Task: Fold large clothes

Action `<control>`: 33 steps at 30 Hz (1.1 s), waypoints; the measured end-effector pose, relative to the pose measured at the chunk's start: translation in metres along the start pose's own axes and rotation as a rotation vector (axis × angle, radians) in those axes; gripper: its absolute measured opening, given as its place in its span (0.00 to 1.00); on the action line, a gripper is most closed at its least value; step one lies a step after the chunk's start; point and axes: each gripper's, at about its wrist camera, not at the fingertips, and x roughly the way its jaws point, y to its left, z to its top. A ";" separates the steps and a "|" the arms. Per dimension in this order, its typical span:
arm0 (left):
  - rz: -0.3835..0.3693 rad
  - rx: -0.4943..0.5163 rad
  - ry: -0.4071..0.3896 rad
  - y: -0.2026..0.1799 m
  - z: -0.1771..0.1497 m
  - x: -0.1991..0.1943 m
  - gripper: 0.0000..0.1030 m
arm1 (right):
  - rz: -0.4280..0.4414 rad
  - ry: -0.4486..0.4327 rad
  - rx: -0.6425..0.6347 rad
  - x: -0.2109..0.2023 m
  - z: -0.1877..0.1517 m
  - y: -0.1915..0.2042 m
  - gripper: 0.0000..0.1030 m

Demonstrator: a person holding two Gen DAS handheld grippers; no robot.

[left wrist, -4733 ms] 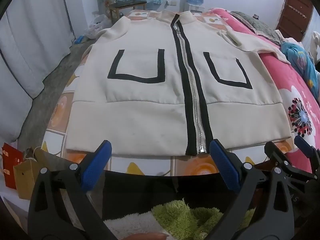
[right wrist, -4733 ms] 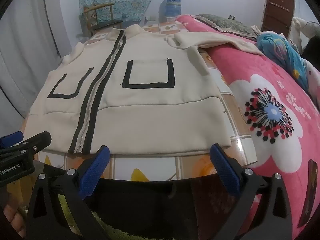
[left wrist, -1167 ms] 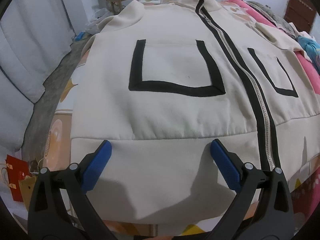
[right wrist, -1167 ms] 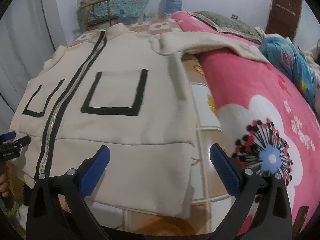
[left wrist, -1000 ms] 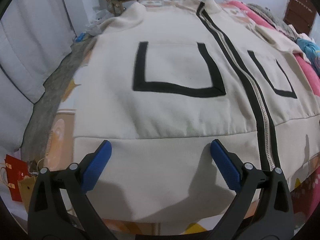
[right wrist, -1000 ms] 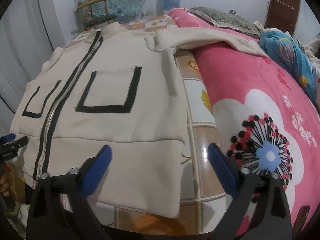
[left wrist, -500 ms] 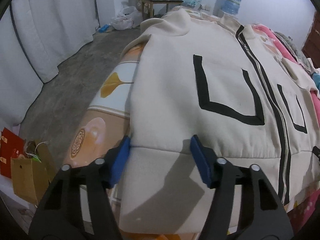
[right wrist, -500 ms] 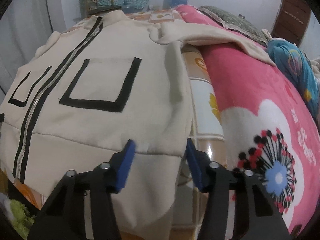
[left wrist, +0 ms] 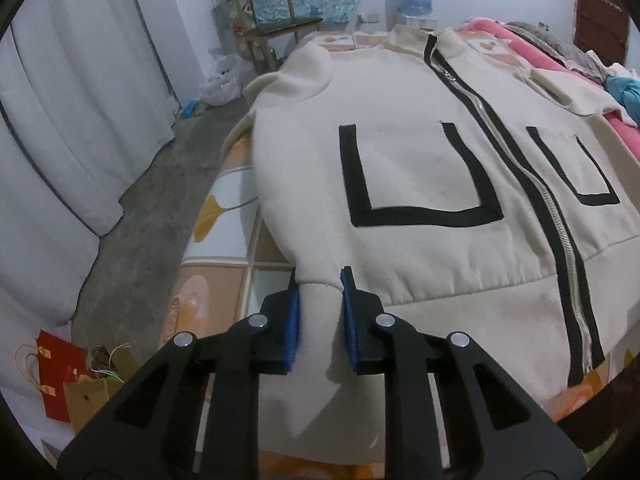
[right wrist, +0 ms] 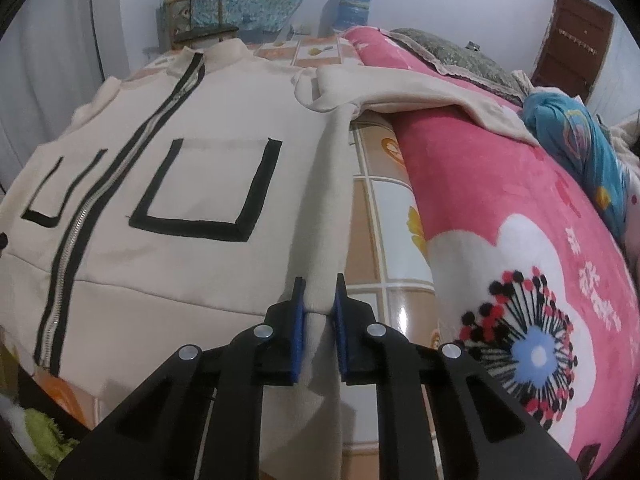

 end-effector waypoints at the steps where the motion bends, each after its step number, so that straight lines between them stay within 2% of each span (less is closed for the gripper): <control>1: -0.006 -0.003 -0.001 0.001 -0.001 -0.004 0.17 | 0.010 -0.001 0.006 -0.002 -0.001 -0.001 0.13; 10: -0.017 -0.041 0.028 0.011 -0.017 -0.023 0.18 | 0.067 0.020 0.052 -0.026 -0.028 -0.009 0.13; 13: -0.039 -0.064 0.042 0.020 -0.018 -0.022 0.22 | 0.067 0.041 0.048 -0.027 -0.037 -0.008 0.16; 14: -0.052 -0.085 0.047 0.024 -0.015 -0.021 0.27 | 0.061 0.040 0.042 -0.029 -0.037 -0.008 0.20; 16: -0.082 -0.114 0.047 0.030 -0.010 -0.022 0.29 | 0.073 0.015 0.053 -0.038 -0.034 -0.010 0.27; 18: -0.072 -0.117 0.016 0.032 -0.003 -0.027 0.39 | 0.084 -0.023 0.061 -0.050 -0.027 -0.012 0.40; 24: -0.070 -0.084 -0.041 0.016 0.022 -0.027 0.67 | 0.140 -0.126 0.044 -0.067 -0.006 0.006 0.68; 27: -0.054 -0.042 -0.038 -0.002 0.032 -0.019 0.76 | 0.182 -0.140 0.032 -0.061 0.008 0.024 0.73; 29: -0.054 -0.011 -0.020 -0.016 0.040 -0.005 0.81 | 0.196 -0.135 0.007 -0.051 0.018 0.040 0.81; 33: -0.060 0.004 0.031 -0.031 0.046 0.023 0.81 | 0.217 -0.087 -0.037 -0.021 0.034 0.068 0.82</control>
